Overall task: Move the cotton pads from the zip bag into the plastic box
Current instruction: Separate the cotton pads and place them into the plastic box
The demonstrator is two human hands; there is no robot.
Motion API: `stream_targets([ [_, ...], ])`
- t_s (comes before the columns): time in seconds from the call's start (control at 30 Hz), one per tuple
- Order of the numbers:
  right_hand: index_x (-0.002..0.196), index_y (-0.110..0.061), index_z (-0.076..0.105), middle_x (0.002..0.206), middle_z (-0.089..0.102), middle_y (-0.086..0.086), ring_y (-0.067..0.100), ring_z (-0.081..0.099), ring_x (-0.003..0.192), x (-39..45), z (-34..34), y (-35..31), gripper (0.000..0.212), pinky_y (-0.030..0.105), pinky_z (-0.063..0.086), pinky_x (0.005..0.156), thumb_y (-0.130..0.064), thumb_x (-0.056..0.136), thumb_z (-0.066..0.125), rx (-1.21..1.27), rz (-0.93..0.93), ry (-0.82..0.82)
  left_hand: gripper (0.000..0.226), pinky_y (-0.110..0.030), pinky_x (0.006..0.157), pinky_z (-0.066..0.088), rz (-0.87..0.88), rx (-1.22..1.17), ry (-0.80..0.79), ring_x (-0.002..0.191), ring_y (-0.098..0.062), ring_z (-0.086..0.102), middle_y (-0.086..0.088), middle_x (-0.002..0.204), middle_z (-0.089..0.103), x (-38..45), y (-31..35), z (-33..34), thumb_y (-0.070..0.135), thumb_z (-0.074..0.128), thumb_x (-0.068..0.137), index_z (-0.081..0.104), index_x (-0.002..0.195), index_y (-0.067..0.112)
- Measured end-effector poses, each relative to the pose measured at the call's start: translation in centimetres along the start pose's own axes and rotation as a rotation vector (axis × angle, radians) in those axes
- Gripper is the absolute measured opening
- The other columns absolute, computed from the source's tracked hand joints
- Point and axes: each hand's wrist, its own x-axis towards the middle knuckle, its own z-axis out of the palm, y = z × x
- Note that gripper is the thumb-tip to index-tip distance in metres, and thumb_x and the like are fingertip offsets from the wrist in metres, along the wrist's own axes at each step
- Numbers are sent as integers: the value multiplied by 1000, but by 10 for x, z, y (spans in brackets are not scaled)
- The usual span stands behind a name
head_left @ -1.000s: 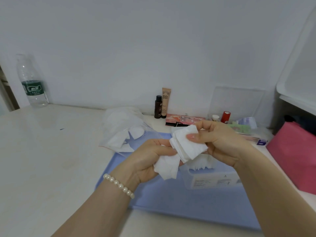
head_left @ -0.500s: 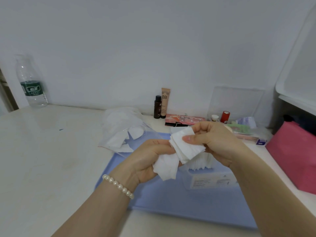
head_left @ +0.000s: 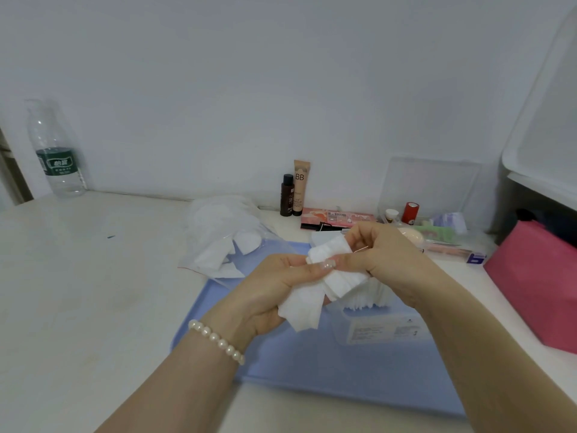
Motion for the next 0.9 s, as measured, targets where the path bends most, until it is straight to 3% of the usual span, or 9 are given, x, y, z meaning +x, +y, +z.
stream_targets([
  [0.17, 104, -14, 59, 97, 68, 6, 18, 67, 83, -5, -5, -4, 33, 27, 53, 59, -10, 75, 73, 2, 148, -176, 29, -30, 68, 58, 20, 181, -16, 79, -22, 69, -16, 90, 71, 0, -2, -3, -13, 67, 67, 69, 94, -2],
  [0.27, 95, -10, 67, 91, 71, 5, 18, 68, 85, -8, -10, -7, 23, 30, 57, 67, -11, 73, 75, -140, 138, -226, 35, -27, 64, 56, 8, 263, -77, 75, -20, 67, -14, 86, 70, 0, -3, -4, -19, 64, 67, 68, 99, -3],
  [0.4, 82, -10, 67, 88, 71, 8, 21, 68, 84, -10, -22, -11, 15, 39, 55, 78, -8, 70, 76, -221, 106, -157, 56, -42, 86, 52, 0, 261, -139, 92, -30, 63, -24, 106, 64, 0, -5, -5, -16, 58, 61, 63, 113, 3],
  [0.53, 85, -9, 64, 89, 69, 9, 25, 66, 85, -8, -32, -11, 14, 43, 54, 77, -6, 74, 73, -102, 63, -3, 61, -35, 78, 57, 20, 62, -171, 86, -28, 70, -19, 97, 70, -3, 0, -4, -31, 46, 65, 58, 113, 5],
  [0.67, 88, -4, 64, 87, 69, 10, 23, 67, 77, -6, -39, -13, 15, 39, 54, 74, -3, 75, 71, 89, 31, 126, 51, -33, 76, 58, 83, -65, -28, 92, -28, 70, -19, 101, 70, 1, -1, -3, -32, 41, 76, 55, 112, 1],
  [0.9, 77, -11, 62, 81, 69, 6, 17, 67, 70, -4, -30, -9, 14, 31, 53, 59, -4, 72, 75, 62, -5, 175, 14, -29, 53, 56, 186, -41, 149, 71, -27, 71, -17, 84, 73, -1, 1, 1, -11, 56, 83, 55, 92, -2],
])
